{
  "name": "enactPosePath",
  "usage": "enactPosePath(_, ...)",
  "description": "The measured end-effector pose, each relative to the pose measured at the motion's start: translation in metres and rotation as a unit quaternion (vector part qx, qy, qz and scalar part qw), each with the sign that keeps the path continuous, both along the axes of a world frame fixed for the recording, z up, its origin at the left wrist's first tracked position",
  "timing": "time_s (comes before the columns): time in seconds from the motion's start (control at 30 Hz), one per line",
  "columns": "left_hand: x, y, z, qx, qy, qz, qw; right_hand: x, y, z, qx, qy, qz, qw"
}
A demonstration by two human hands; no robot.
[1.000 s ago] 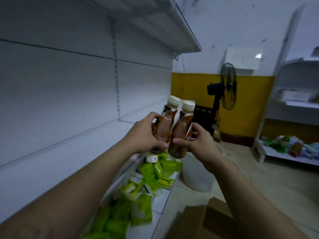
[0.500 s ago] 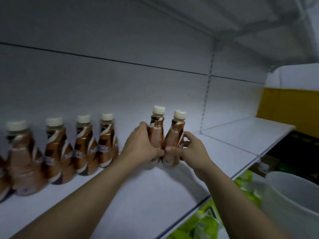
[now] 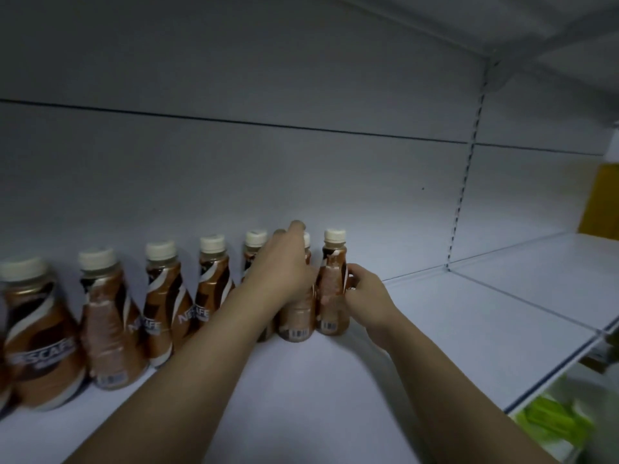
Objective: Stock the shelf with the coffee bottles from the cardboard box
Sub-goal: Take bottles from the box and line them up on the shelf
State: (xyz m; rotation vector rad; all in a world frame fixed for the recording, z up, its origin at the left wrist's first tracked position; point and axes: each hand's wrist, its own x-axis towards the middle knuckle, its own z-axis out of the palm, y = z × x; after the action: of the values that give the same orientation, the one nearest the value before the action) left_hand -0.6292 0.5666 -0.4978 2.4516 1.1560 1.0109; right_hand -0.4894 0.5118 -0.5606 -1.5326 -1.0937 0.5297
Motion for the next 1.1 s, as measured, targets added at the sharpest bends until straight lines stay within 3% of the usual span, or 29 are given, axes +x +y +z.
enactPosePath(0.13,0.004,0.001,0.002,0.104,0.074,0.045,0.991,-0.003,0.011,-0.002,0.005,-0.004,-0.021,1.0)
enactPosePath(0.3,0.007,0.008,0.012,0.29,0.168,0.097,0.937,-0.007,0.006,-0.023,0.036,-0.043,-0.032,0.998)
enactPosePath(0.43,0.001,0.015,0.013,0.279,0.148,0.062,0.947,-0.006,-0.005,-0.031,0.006,-0.111,-0.067,0.992)
enactPosePath(0.73,-0.004,0.022,0.009,0.312,0.142,0.088,0.935,-0.012,-0.012,-0.032,0.007,-0.091,-0.066,0.994)
enactPosePath(1.1,0.002,0.027,0.0,0.318,0.166,0.1,0.928,-0.012,-0.001,-0.039,0.026,-0.143,-0.093,0.985)
